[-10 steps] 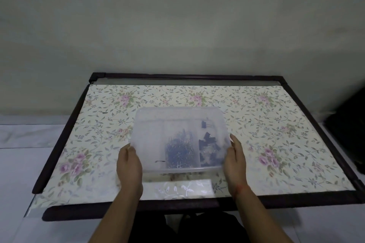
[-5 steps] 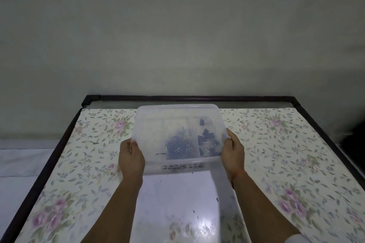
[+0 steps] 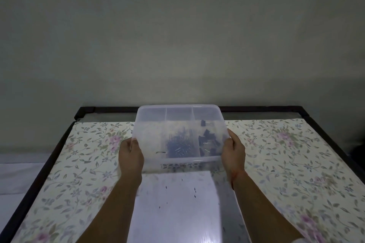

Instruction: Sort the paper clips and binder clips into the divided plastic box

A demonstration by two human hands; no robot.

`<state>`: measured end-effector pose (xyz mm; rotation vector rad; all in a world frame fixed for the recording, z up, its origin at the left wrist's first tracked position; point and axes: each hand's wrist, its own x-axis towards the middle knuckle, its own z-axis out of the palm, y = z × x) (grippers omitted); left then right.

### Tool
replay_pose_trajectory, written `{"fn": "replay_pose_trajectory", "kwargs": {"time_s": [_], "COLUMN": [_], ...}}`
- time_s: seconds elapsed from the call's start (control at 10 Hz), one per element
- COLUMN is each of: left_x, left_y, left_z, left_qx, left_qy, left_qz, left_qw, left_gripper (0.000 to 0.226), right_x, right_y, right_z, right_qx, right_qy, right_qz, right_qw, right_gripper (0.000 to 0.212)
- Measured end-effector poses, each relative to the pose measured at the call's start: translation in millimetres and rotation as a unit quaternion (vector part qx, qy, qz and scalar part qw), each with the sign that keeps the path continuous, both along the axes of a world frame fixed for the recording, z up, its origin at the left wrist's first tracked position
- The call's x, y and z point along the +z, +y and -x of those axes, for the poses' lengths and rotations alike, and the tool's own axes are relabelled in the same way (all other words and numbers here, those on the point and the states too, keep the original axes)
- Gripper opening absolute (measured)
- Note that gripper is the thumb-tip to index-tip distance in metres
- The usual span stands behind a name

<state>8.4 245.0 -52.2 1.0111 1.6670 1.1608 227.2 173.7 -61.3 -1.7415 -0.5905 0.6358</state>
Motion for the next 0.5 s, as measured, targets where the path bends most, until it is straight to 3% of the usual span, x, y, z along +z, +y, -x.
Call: {"fn": "replay_pose_trajectory", "kwargs": {"time_s": [0.4, 0.5], "left_x": [28, 57], "left_y": [-3, -24], "left_z": [11, 10], "left_qx": [-0.005, 0.005], "left_qy": [0.142, 0.123], "left_qz": [-0.013, -0.052], "left_qw": [0.990, 0.991], "left_gripper": [0.040, 0.039], "right_x": [25, 46], "right_y": [-17, -26], "right_z": [2, 9], "right_qx": [0.017, 0.046], "right_qy": [-0.116, -0.179], "right_qz": [0.070, 0.060], "right_qw": [0.991, 0.981], "right_gripper": [0.041, 0.036]}}
